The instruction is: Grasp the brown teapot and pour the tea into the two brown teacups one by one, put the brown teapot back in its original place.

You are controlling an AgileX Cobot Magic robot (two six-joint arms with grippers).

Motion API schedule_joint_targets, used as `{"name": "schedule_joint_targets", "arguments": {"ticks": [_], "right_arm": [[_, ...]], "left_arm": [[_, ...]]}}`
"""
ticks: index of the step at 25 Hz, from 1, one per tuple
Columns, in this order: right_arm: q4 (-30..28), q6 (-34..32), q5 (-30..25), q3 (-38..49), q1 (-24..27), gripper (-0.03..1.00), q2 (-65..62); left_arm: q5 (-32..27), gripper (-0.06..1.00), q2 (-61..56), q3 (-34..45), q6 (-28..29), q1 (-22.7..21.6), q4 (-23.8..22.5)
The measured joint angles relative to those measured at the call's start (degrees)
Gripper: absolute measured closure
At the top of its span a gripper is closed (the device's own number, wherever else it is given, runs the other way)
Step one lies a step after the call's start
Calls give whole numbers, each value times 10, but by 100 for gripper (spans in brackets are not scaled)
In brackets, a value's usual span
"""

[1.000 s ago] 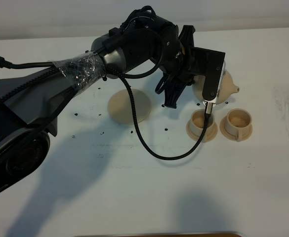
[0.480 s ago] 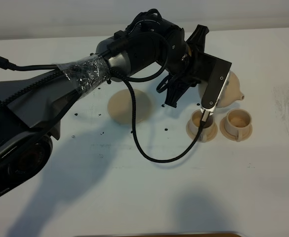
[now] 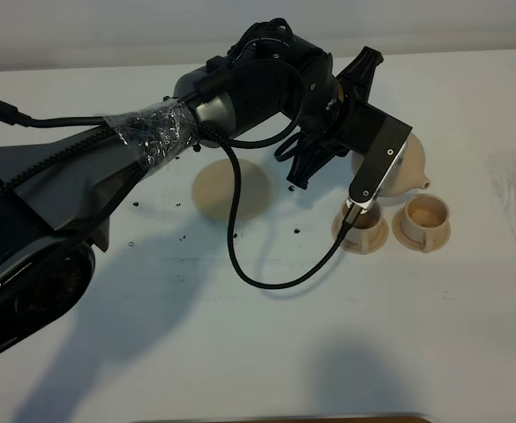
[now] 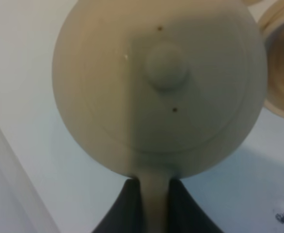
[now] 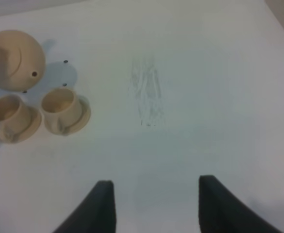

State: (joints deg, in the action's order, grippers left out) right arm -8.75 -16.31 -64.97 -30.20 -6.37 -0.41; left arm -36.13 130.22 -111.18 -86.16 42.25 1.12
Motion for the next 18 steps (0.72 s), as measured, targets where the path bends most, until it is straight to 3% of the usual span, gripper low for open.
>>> {"name": "schedule_joint_targets", "arguments": {"ticks": [18], "right_arm": [[0,0,0,0,0,56,0]], "left_arm": [[27,86,5,0,-59,10,-30]]}}
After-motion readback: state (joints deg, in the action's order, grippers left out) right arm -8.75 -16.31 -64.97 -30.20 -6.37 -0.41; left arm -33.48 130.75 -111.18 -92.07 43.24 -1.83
